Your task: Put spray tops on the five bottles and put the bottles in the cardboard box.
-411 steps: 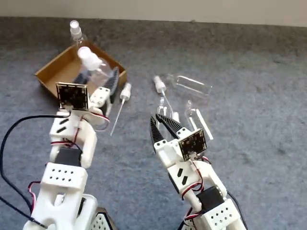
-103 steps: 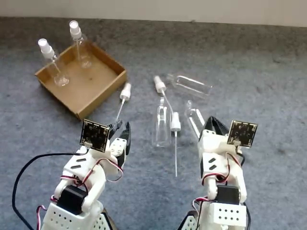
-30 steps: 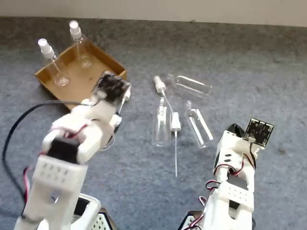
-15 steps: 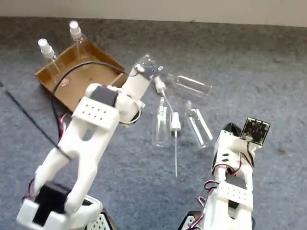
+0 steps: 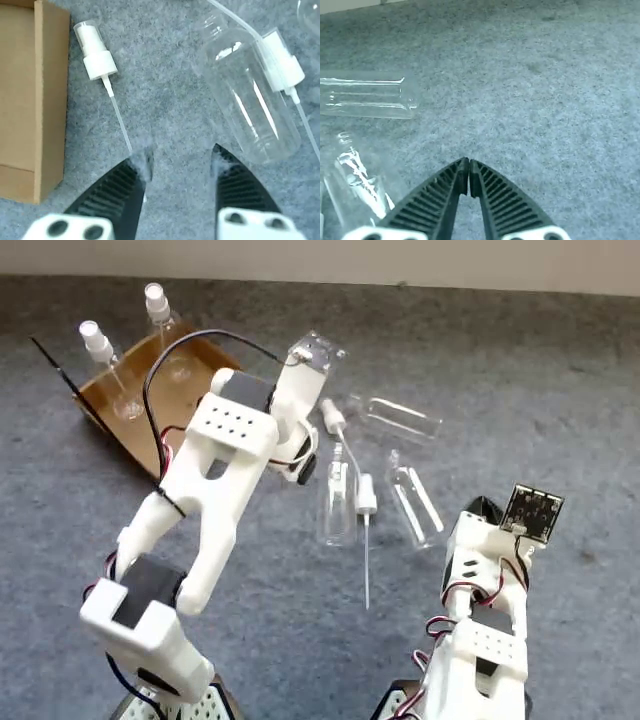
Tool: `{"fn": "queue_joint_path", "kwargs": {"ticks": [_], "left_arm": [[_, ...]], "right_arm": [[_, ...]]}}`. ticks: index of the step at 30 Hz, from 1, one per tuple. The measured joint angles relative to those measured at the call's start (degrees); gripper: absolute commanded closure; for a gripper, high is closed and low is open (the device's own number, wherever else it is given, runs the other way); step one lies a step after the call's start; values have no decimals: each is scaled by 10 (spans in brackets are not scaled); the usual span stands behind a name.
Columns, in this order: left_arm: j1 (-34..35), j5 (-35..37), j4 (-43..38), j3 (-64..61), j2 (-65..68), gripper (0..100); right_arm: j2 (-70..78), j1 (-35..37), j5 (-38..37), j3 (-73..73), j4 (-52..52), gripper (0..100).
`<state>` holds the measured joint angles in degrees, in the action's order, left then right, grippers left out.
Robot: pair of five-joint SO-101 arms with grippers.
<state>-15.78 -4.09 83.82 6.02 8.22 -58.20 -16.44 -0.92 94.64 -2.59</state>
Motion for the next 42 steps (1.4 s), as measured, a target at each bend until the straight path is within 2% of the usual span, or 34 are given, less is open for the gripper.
{"fn": "queue_joint_path", "kwargs": {"ticks": [6, 11, 16, 20, 29, 35, 42], "left_arm": [[0, 35, 2, 70, 76, 818], [0, 44, 65, 159, 157, 814], [0, 44, 115, 272, 227, 691], [0, 76, 145, 341, 264, 681], [-9, 149, 146, 422, 346, 680], [-49, 156, 146, 461, 414, 681], [-42, 156, 146, 535, 505, 681]], "right_arm": [[0, 0, 0, 0, 0, 992], [0, 0, 0, 0, 0, 992], [0, 0, 0, 0, 0, 992], [0, 0, 0, 0, 0, 992], [0, 0, 0, 0, 0, 992], [0, 0, 0, 0, 0, 992], [0, 0, 0, 0, 0, 992]]}}
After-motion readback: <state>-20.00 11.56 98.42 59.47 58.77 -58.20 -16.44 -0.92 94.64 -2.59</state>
